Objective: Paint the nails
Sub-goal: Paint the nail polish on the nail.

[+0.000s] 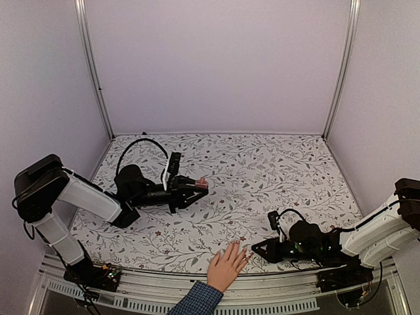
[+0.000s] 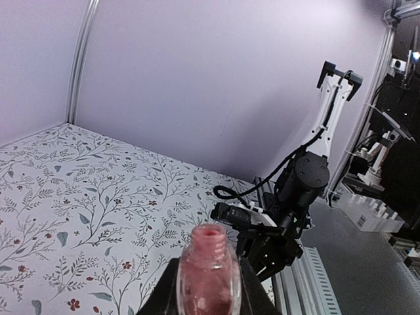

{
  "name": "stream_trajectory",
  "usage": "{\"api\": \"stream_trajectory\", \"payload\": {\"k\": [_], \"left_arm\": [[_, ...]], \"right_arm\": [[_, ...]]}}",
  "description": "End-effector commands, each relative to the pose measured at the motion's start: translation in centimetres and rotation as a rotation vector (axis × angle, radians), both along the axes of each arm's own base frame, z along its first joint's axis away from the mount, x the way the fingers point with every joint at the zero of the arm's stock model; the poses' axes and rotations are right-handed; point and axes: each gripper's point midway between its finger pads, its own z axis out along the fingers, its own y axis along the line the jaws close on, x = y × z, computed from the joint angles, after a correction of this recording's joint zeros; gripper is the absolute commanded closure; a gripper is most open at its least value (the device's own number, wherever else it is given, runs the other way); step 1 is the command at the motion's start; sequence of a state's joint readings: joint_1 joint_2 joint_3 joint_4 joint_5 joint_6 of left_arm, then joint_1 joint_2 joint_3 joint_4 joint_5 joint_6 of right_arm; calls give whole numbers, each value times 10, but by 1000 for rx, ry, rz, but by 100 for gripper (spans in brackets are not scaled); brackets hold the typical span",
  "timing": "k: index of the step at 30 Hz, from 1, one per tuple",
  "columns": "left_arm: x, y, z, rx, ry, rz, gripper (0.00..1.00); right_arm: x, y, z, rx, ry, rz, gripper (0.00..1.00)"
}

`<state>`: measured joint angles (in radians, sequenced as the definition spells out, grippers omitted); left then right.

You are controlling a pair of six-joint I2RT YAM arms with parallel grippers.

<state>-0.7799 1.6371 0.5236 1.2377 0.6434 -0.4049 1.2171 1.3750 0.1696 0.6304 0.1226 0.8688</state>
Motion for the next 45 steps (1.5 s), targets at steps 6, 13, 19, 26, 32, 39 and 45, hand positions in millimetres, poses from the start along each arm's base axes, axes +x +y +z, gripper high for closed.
{"api": "stream_trajectory", "payload": {"k": [6, 13, 19, 26, 32, 39, 45], "left_arm": [[5, 3, 2, -15, -9, 6, 100], [5, 3, 1, -14, -8, 4, 100], [5, 3, 1, -16, -8, 4, 100], [4, 4, 1, -17, -7, 4, 100], [4, 4, 1, -16, -9, 5, 100], [3, 5, 0, -14, -8, 5, 100], [4, 6, 1, -16, -9, 7, 100]], "right_arm": [[3, -1, 4, 2, -7, -26, 100], [1, -5, 9, 35, -25, -19, 100], [-4, -5, 23, 102, -58, 13, 100], [-9, 7, 29, 118, -78, 74, 100], [-10, 11, 24, 96, -75, 88, 100], [-10, 13, 23, 91, -71, 92, 100], [-11, 16, 22, 86, -68, 103, 100]]}}
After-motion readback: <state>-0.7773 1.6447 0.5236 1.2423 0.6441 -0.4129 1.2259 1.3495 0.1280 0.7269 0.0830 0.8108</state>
